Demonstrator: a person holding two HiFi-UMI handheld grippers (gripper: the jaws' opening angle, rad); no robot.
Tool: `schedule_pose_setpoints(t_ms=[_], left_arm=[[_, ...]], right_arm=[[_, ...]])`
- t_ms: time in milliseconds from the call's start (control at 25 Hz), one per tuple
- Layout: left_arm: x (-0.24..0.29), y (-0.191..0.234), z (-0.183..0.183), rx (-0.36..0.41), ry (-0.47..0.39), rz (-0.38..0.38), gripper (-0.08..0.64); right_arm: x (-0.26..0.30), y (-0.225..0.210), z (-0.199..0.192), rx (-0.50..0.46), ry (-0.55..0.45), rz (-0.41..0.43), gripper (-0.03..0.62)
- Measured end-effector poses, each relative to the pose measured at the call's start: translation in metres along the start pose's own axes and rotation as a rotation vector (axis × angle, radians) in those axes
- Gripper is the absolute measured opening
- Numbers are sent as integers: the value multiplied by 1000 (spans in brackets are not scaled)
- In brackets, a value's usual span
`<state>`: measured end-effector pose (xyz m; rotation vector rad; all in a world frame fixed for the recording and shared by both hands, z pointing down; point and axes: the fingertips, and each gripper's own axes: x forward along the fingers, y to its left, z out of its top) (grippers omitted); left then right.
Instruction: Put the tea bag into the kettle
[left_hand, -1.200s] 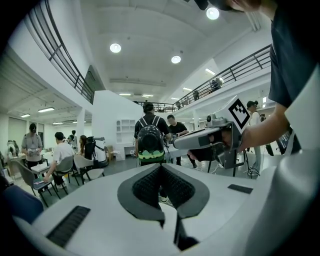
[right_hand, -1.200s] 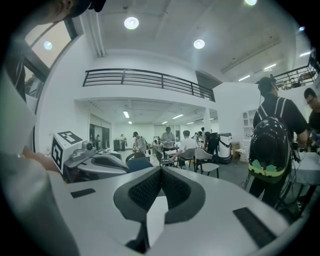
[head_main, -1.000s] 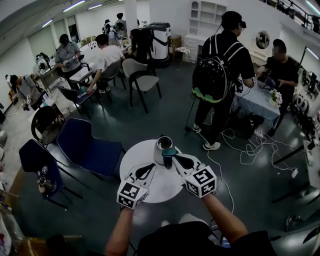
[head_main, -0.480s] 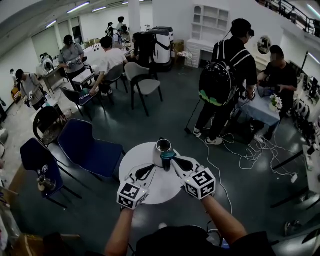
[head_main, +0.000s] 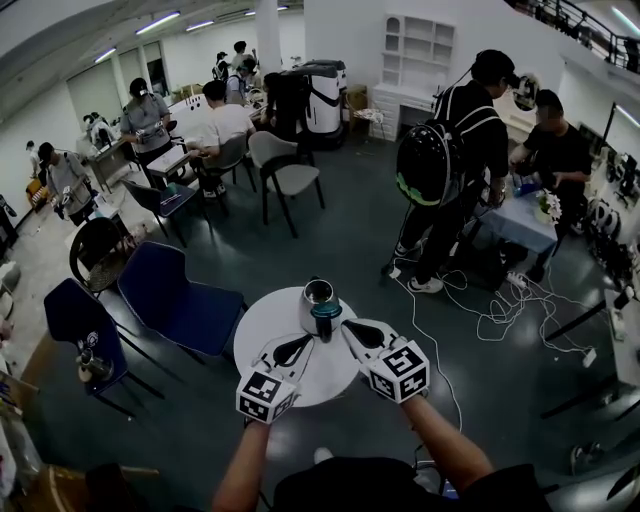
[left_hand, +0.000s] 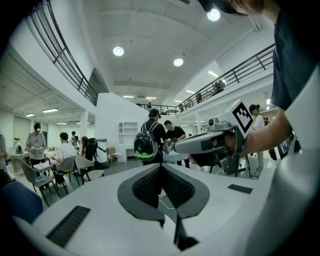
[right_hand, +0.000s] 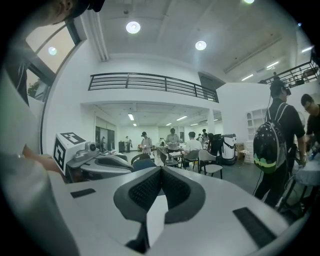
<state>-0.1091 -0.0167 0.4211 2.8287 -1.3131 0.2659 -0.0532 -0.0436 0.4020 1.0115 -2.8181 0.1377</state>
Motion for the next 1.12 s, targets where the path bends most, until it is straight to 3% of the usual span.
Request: schedule_pose_setpoints(t_ms=[1120], left_arm=[[-32, -159, 12, -43, 3, 1, 15]], right_arm=[[-150, 41, -20, 26, -32, 63, 17]])
